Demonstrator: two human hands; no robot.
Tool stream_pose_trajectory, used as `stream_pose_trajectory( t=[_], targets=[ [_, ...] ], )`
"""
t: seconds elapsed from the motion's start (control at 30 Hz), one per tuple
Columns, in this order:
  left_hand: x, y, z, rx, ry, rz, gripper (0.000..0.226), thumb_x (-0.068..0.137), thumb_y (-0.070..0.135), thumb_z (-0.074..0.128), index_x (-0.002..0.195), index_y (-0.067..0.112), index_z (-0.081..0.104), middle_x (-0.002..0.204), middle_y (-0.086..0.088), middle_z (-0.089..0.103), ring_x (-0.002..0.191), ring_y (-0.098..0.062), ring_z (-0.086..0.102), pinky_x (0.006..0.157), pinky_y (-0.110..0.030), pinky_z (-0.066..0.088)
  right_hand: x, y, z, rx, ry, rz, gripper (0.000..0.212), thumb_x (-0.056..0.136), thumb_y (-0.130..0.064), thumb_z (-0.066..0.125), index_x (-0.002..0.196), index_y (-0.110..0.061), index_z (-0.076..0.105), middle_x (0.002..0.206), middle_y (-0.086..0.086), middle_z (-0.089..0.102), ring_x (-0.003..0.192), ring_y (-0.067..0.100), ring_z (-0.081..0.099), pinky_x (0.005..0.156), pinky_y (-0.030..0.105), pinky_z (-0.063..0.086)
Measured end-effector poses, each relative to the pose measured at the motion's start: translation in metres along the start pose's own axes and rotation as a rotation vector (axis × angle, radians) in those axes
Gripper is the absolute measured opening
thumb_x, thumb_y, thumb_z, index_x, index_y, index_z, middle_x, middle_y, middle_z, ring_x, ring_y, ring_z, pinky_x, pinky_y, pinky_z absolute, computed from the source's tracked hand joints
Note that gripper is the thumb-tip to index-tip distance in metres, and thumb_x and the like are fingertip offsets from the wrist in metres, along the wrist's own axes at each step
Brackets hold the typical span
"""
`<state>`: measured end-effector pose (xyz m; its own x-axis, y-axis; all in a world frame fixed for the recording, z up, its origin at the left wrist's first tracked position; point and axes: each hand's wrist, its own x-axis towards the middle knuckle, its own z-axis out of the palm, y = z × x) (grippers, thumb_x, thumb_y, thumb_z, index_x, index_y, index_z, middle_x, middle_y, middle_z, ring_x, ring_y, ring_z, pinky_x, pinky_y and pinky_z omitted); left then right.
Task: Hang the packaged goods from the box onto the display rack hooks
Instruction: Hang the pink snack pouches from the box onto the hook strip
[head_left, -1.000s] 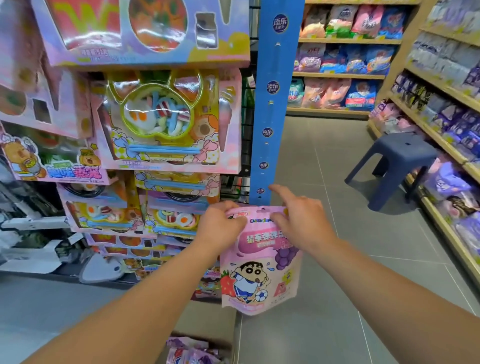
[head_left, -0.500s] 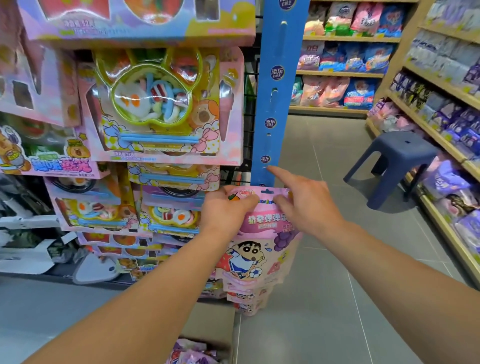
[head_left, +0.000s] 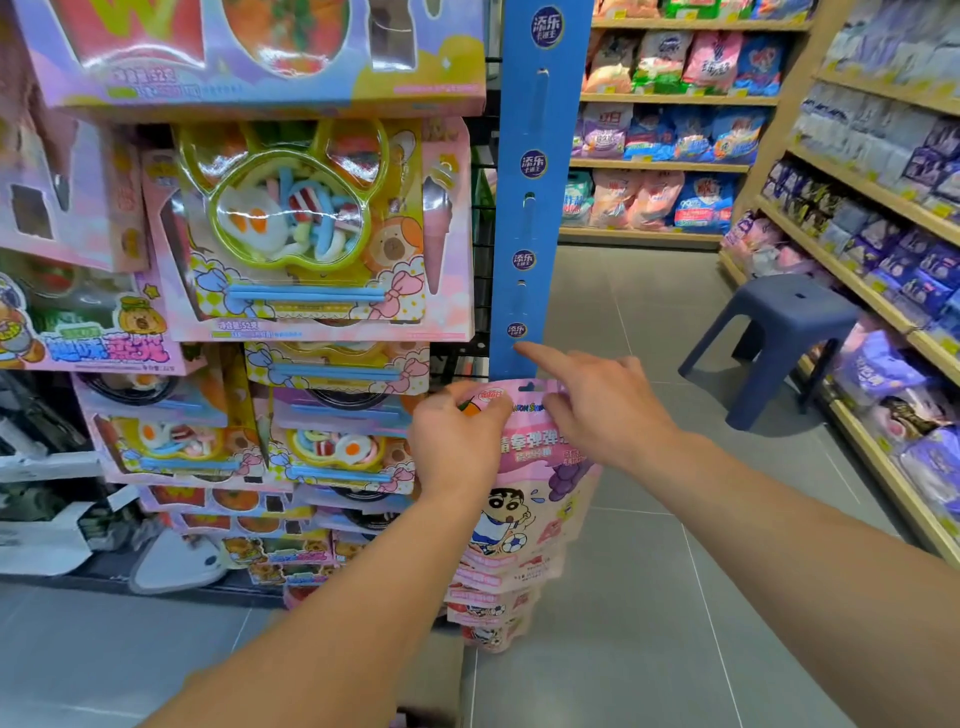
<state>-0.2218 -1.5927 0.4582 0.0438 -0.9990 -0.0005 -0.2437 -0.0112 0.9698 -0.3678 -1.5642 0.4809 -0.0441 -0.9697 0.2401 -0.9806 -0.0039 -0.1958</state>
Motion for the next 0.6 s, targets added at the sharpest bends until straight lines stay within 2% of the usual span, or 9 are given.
stream_pose_trajectory(
  t=[0.13,0.3,0.47,0.6],
  targets=[
    [0.002,0.001,0.000,0.048,0.011,0.064,0.026,0.084,0.027,0.072,0.108,0.015,0.071,0.072,0.001,0.065,0.069,-0.018,0.062,0.066,-0.031,0.052,0.001,0.001,-0.003,0.003,-0.015,-0.002,0.054,0.097,-0.022,0.043,0.147,-0.041,0.031,0.119,-0.003,0.063,0.110,0.025,0.058,0.093,0.042,0.035],
    [0.008,0.000,-0.003,0.048,0.003,0.088,0.025,0.083,0.026,0.072,0.106,0.016,0.072,0.086,-0.003,0.071,0.082,-0.023,0.067,0.073,-0.038,0.057,0.007,0.000,-0.006,0.098,-0.070,0.020,0.054,0.092,-0.014,0.049,0.139,-0.038,0.039,0.131,-0.007,0.061,0.116,0.026,0.056,0.093,0.044,0.035],
    [0.013,-0.005,-0.008,-0.066,-0.030,-0.027,0.026,0.080,0.028,0.075,0.103,0.017,0.070,0.081,0.001,0.070,0.079,-0.022,0.070,0.074,-0.044,0.059,0.014,-0.002,-0.006,0.185,-0.069,0.024,0.041,0.088,-0.011,0.053,0.123,-0.034,0.053,0.119,-0.006,0.059,0.111,0.023,0.055,0.095,0.045,0.038],
    [0.020,-0.003,-0.006,-0.151,-0.016,-0.115,0.019,0.079,0.025,0.076,0.096,0.022,0.068,0.084,0.000,0.070,0.081,-0.025,0.070,0.075,-0.046,0.060,0.018,-0.006,-0.005,0.250,-0.033,0.074,0.037,0.088,-0.013,0.056,0.119,-0.033,0.060,0.118,-0.012,0.064,0.115,0.017,0.057,0.101,0.046,0.038]
  ],
)
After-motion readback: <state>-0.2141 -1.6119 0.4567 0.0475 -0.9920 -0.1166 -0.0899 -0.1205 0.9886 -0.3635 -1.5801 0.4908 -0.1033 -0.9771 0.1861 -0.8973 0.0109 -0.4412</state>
